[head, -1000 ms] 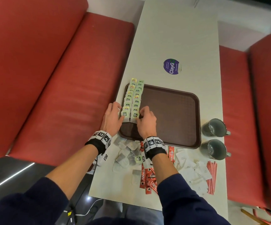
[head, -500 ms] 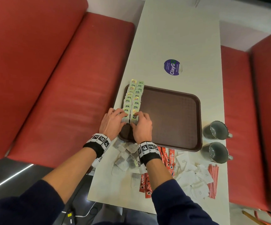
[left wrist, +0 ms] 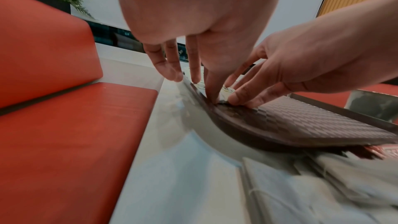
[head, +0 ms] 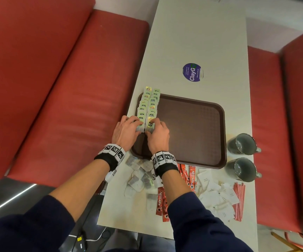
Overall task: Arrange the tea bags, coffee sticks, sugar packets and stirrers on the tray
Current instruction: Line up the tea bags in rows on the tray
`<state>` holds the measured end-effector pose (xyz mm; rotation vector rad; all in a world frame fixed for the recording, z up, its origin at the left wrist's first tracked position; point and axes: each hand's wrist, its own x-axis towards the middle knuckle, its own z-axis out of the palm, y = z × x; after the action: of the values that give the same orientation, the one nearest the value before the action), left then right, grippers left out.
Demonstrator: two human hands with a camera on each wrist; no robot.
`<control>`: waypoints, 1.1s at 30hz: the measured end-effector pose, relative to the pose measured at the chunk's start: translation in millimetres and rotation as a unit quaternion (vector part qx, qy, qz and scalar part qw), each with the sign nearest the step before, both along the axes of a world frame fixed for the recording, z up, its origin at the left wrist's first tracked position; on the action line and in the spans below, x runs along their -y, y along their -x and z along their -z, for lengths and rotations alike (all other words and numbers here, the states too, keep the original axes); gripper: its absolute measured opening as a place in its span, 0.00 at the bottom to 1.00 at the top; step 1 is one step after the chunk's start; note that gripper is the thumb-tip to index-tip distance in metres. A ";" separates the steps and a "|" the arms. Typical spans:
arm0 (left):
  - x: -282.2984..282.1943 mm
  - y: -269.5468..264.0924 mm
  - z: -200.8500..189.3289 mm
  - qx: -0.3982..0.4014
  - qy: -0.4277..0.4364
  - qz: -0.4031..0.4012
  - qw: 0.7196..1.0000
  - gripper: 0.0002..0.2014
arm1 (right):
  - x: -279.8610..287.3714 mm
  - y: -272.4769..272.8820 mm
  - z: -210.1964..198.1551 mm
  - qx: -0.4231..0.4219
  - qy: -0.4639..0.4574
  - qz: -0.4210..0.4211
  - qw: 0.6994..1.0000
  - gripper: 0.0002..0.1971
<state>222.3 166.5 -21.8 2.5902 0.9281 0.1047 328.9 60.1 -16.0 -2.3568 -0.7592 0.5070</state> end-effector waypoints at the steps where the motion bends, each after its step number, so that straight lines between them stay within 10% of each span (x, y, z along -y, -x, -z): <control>1: -0.2 -0.4 -0.2 -0.001 0.001 0.000 1.000 0.21 | -0.8 -0.4 -0.1 0.000 0.000 0.001 1.000 0.20; 17: 17.6 13.4 -8.8 0.037 0.058 -0.020 0.997 0.30 | -9.4 -61.6 -12.9 -0.074 -0.021 0.099 0.992 0.16; 33: 18.5 23.9 -6.1 0.020 0.071 -0.028 0.997 0.33 | -90.2 -120.5 -23.0 -0.130 0.092 0.000 0.987 0.14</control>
<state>198.4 148.0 -15.7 2.4244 0.9574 0.1018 449.4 150.3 7.0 -2.3940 -0.6132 0.8977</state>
